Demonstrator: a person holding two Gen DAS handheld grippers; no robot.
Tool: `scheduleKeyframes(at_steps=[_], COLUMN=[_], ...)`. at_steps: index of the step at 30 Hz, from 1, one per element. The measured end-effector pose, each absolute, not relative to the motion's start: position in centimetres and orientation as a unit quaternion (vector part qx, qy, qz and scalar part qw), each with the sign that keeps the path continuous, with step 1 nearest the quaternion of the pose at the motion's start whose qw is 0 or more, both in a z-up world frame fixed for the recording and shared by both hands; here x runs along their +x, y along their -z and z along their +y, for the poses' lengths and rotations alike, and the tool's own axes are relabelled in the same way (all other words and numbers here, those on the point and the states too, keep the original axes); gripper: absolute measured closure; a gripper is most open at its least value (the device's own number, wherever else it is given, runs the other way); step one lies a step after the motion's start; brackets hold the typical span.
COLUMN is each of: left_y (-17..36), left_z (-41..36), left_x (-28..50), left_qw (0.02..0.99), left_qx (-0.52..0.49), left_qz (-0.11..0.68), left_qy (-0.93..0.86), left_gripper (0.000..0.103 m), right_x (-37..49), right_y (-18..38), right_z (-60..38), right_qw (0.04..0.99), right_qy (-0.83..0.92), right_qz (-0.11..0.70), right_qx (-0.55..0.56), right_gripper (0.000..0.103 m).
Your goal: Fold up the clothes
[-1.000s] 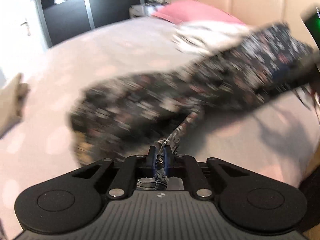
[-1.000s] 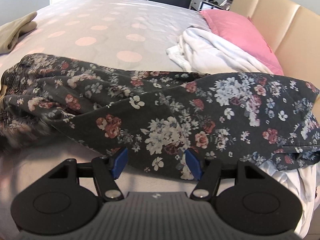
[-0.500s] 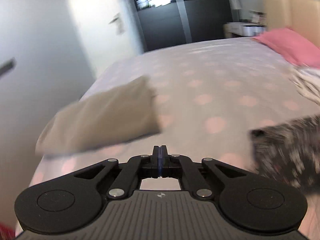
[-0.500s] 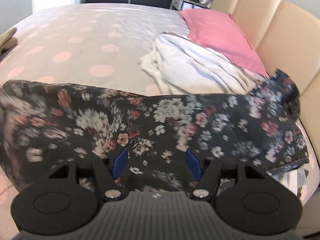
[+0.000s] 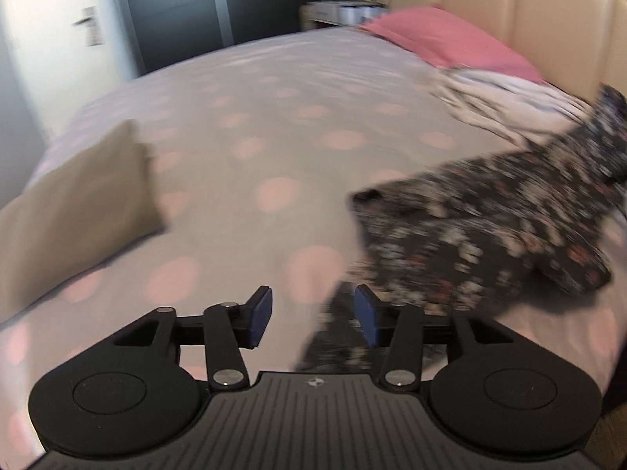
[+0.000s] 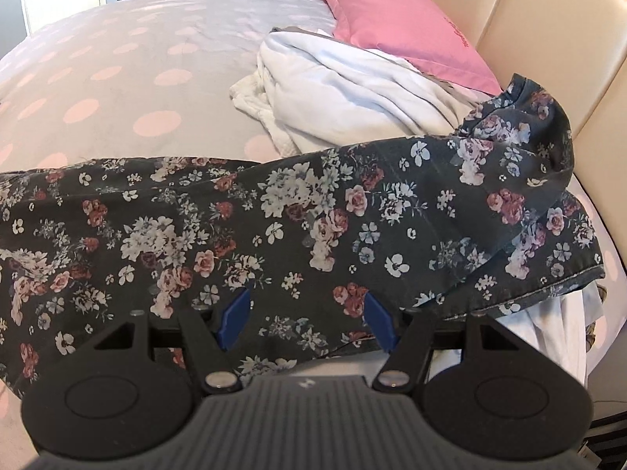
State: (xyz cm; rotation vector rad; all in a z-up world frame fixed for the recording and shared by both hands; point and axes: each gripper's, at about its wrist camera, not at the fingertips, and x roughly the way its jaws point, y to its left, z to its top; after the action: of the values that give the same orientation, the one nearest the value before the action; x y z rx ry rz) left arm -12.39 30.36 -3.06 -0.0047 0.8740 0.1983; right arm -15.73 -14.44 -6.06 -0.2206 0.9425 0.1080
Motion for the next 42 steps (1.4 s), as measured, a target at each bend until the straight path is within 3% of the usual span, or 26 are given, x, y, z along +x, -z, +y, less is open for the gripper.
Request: scheduleKeyframes(at_steps=[14, 26, 29, 31, 33, 35, 37, 38, 40, 42], left_y=[8.2, 9.8, 9.9, 9.9, 9.8, 9.7, 9.5, 9.2, 8.7, 8.0], left_z=[33.2, 35.2, 35.3, 35.3, 35.1, 35.0, 34.7, 34.4, 33.9, 33.6], left_x=[-7.7, -7.3, -7.3, -7.3, -7.2, -7.2, -7.0, -7.0, -7.0, -7.2], left_qw=[0.880, 0.864, 0.863, 0.864, 0.867, 0.868, 0.869, 0.870, 0.873, 0.880], left_qx=[-0.066, -0.118, -0.121, -0.118, -0.106, -0.100, -0.093, -0.086, -0.073, -0.065], left_qz=[0.470, 0.488, 0.488, 0.487, 0.486, 0.486, 0.486, 0.485, 0.483, 0.470], left_qy=[0.009, 0.042, 0.045, 0.044, 0.030, 0.018, 0.004, 0.000, -0.008, -0.022], left_gripper=[0.054, 0.057, 0.063, 0.072, 0.090, 0.094, 0.098, 0.099, 0.099, 0.100], right_x=[-14.5, -6.6, -3.7, -2.6, -2.1, -2.2, -2.6, -3.0, -3.8, -4.5], right_y=[4.3, -0.4, 0.4, 1.6, 3.2, 4.7, 5.6, 5.8, 5.2, 3.6], right_z=[-15.1, -16.9, -18.2, -18.7, -18.9, -19.3, -19.7, -19.9, -19.9, -19.8], right_qw=[0.886, 0.792, 0.770, 0.754, 0.738, 0.731, 0.731, 0.733, 0.740, 0.751], right_qy=[-0.090, -0.185, -0.174, -0.169, -0.160, -0.150, -0.137, -0.130, -0.133, -0.128], right_qz=[0.434, 0.415, 0.455, 0.476, 0.486, 0.493, 0.491, 0.487, 0.471, 0.456], right_qx=[-0.134, -0.408, -0.412, -0.419, -0.439, -0.447, -0.453, -0.457, -0.462, -0.460], right_gripper=[0.035, 0.037, 0.037, 0.037, 0.037, 0.038, 0.075, 0.084, 0.096, 0.097])
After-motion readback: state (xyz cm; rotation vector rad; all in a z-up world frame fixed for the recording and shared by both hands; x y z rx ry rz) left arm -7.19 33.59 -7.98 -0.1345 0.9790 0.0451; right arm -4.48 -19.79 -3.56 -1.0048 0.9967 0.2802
